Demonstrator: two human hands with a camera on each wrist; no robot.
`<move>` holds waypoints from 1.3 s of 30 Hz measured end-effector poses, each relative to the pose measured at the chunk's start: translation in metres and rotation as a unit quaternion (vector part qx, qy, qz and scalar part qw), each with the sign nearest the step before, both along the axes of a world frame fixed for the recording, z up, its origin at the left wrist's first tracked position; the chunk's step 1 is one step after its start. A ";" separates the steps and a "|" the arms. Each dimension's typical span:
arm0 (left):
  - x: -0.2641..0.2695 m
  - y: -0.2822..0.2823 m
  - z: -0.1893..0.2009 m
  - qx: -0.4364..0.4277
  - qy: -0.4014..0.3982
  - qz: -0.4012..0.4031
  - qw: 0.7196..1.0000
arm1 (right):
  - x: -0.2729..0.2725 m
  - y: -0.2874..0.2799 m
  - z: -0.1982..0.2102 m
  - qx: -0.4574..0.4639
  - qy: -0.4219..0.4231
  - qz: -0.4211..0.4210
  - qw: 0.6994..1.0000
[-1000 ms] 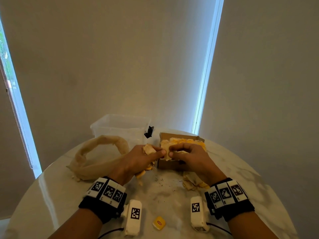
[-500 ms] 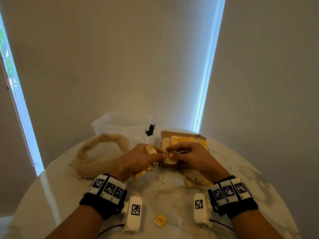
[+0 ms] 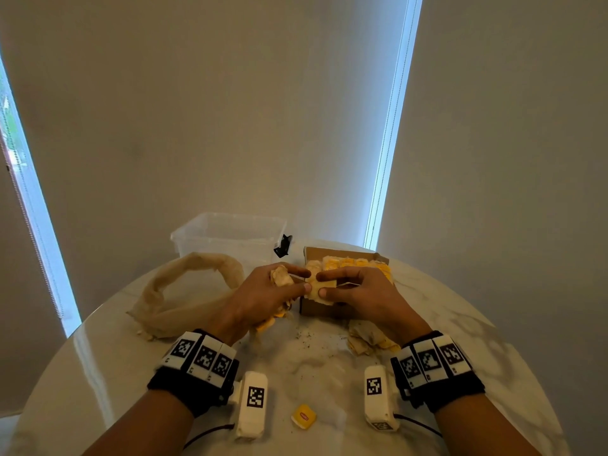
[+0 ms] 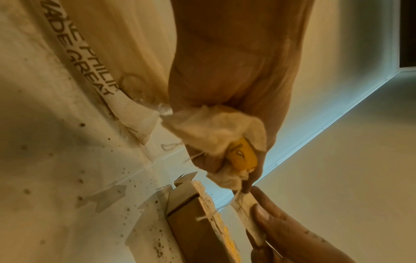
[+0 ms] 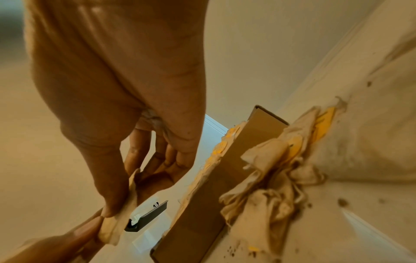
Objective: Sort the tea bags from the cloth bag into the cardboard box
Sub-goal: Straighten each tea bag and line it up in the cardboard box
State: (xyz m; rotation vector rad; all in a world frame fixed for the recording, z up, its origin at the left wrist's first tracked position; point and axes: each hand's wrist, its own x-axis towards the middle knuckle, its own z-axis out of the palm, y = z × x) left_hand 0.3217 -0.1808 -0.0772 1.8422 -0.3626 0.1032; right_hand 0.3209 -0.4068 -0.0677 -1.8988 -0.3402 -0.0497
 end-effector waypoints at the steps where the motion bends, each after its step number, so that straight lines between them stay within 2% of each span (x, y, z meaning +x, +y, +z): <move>1: -0.001 0.000 0.000 -0.001 -0.001 0.001 1.000 | 0.000 0.000 0.000 -0.001 -0.005 0.000 1.000; 7: -0.003 0.001 0.002 -0.015 0.001 0.005 1.000 | 0.001 0.003 0.005 -0.012 -0.010 -0.008 1.000; 13: -0.003 0.005 -0.003 -0.059 0.039 0.065 0.995 | 0.029 -0.002 0.036 -0.149 -0.018 0.024 0.988; 17: -0.003 0.004 -0.002 -0.060 0.033 0.071 0.995 | 0.045 0.004 0.057 -0.285 -0.017 0.095 0.954; 22: -0.002 0.004 -0.003 -0.058 0.029 0.073 0.995 | 0.063 0.023 0.074 -0.440 -0.033 0.157 0.884; 33: 0.002 0.005 -0.007 -0.049 0.041 0.070 0.995 | 0.084 0.052 0.065 -0.578 -0.014 0.207 0.789; 36: 0.004 0.005 -0.008 -0.055 0.042 0.061 0.996 | 0.087 0.056 0.063 -0.593 -0.008 0.212 0.776; 39: 0.003 0.006 -0.009 -0.055 0.039 0.052 0.996 | 0.089 0.058 0.058 -0.594 -0.018 0.199 0.779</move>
